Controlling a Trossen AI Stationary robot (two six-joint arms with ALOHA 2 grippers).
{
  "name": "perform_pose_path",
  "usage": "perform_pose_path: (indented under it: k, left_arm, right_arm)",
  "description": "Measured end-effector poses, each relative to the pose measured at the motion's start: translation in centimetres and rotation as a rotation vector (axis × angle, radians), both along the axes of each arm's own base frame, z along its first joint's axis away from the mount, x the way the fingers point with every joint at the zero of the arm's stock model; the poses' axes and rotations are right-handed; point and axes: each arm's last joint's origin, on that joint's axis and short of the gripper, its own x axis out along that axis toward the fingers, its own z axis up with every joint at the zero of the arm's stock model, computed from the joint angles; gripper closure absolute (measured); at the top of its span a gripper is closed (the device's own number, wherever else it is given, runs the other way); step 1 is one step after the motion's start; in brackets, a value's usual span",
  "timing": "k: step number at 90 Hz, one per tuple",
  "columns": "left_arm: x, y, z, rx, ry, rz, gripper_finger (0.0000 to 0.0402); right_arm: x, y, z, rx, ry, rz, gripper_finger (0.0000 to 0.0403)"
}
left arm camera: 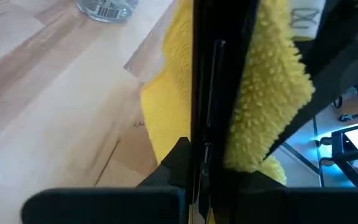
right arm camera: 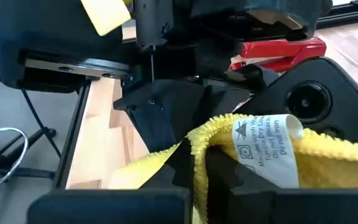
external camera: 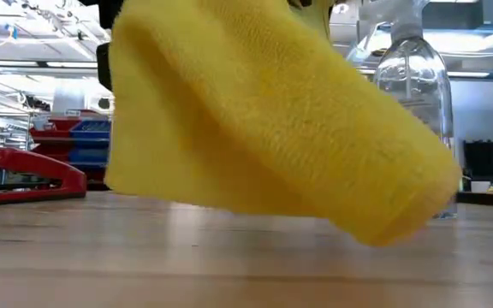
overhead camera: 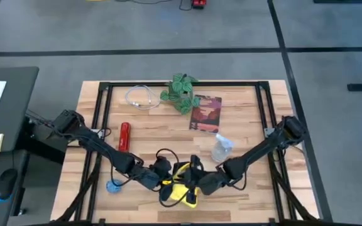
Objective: Apply microfiber cloth
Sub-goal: Wipe the back of the cellphone using the microfiber cloth
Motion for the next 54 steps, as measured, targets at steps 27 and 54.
perform_pose_path:
  k: [27, 54]
  left_arm:
    - [0.1, 0.1, -0.1, 0.015, -0.003, 0.007, 0.0395]
    - [0.1, -0.2, 0.8, -0.024, -0.036, -0.012, 0.0395]
  right_arm:
    - [-3.2, 1.9, -2.5, -0.068, 0.275, 0.034, 0.0403]
    - [-5.1, 3.8, -3.2, 0.018, 0.350, 0.038, 0.0403]
